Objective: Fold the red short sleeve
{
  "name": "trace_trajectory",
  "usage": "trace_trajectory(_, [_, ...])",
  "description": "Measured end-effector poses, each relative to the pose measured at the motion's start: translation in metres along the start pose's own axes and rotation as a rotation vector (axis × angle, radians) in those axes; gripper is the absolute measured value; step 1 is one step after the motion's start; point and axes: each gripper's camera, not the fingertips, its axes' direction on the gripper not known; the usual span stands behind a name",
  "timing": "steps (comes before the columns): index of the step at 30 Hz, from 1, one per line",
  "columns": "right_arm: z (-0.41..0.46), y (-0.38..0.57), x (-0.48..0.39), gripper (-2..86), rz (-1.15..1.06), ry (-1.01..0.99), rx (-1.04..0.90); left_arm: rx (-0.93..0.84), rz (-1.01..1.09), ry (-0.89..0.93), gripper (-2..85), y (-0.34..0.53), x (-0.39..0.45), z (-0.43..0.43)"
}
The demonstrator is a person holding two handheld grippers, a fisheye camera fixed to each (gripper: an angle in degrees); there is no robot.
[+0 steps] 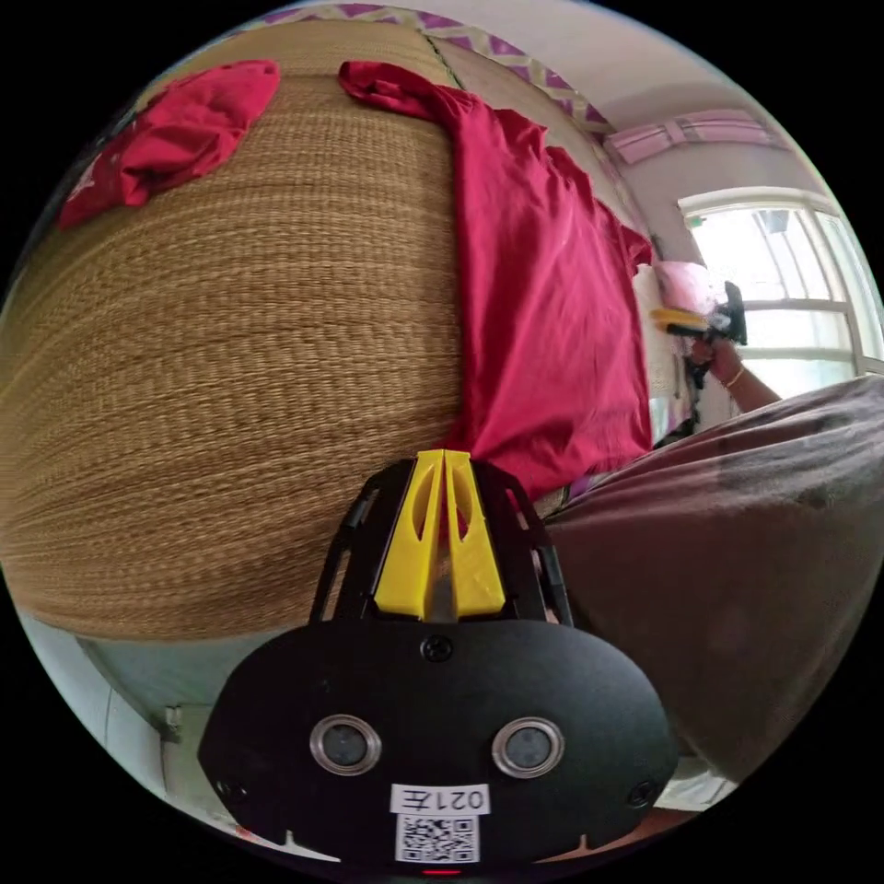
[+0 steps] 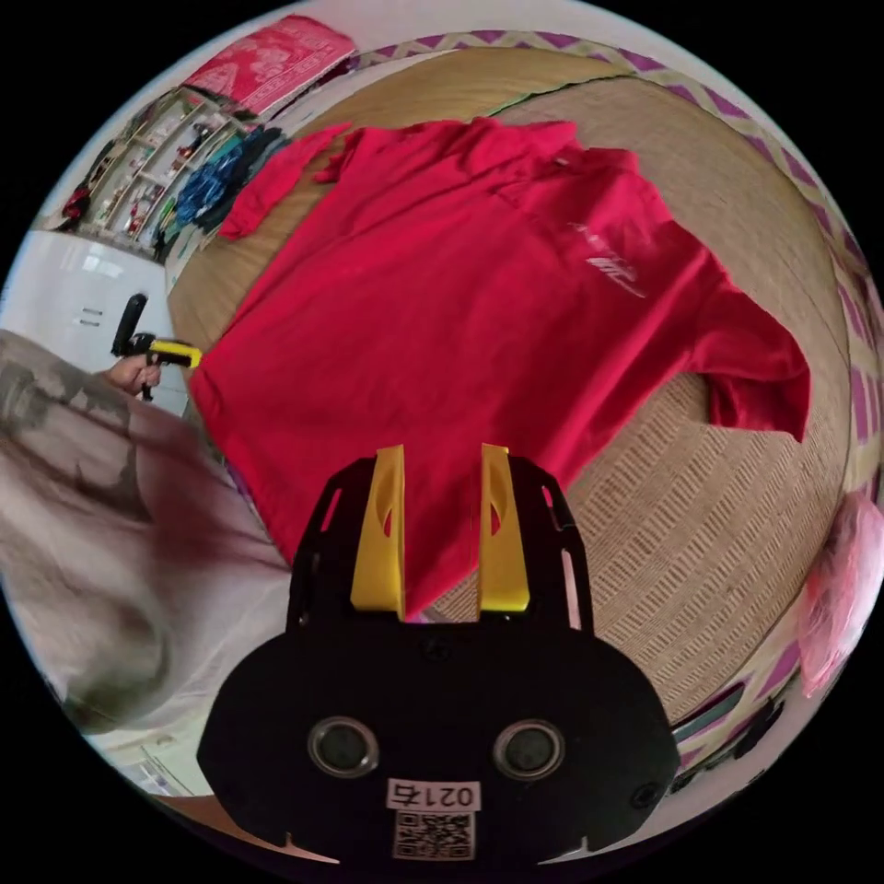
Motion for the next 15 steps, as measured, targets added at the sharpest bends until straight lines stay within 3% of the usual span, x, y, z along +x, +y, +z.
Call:
trace_trajectory(4, [0.006, 0.023, 0.095, 12.1, 0.42, -0.089, 0.282, 0.128, -0.064, 0.021, -0.9, -0.005, -0.032, -0.031])
trace_trajectory(9, [0.067, 0.082, 0.182, 12.9, 0.847, -0.277, 0.502, 0.283, 0.039, 0.084, -0.9, -0.092, -0.011, -0.043])
trace_trajectory(15, [0.161, 0.11, 0.194, 10.6, 0.907, -0.359, 0.535, 0.305, 0.137, 0.126, -1.0, -0.17, 0.028, -0.01])
